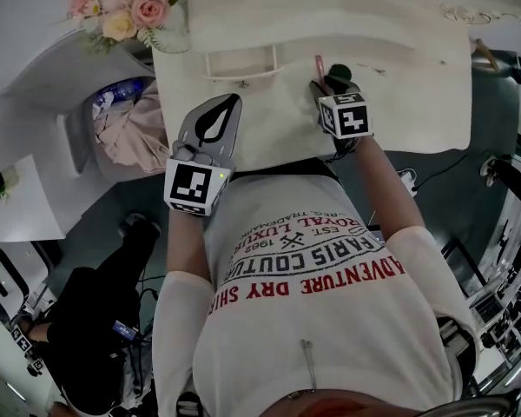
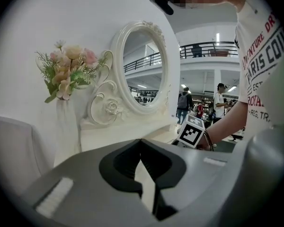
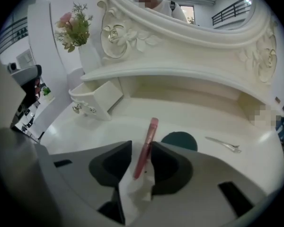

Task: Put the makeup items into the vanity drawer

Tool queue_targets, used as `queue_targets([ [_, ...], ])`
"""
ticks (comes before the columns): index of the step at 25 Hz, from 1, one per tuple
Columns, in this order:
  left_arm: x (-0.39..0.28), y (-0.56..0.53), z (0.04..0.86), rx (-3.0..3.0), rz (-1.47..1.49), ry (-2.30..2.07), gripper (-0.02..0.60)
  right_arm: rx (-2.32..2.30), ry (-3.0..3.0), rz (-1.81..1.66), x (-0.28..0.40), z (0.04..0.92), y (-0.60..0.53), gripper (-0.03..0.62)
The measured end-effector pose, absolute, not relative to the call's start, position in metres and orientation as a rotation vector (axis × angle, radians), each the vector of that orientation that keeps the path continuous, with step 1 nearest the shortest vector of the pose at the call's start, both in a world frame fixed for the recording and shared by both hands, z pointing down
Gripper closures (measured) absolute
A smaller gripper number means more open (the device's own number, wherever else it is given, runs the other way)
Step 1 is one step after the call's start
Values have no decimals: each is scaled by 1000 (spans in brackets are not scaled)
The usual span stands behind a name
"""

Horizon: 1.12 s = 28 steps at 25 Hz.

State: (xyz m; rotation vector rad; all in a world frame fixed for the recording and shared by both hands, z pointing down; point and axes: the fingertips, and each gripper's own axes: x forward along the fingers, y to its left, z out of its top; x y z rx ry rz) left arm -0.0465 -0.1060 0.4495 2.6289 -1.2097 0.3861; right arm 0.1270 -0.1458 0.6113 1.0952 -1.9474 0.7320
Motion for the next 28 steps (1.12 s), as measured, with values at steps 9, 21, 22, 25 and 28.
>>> queue_targets([
  [9, -58, -111, 446, 2632, 368, -1230, 571, 1141, -1929, 700, 132, 602, -154, 542],
  [21, -95, -101, 412, 2629, 285, -1386, 571, 1002, -2175, 429, 64, 508, -168, 542],
  [22, -100, -100, 410, 2624, 279, -1403, 571, 950, -2202, 404, 52, 504, -167, 542],
  [25, -119, -92, 408, 2597, 272, -1463, 571, 767, -2253, 324, 15, 501, -160, 542],
  [28, -138, -84, 407, 2558, 262, -1529, 570, 616, -2251, 245, -17, 506, -155, 542],
])
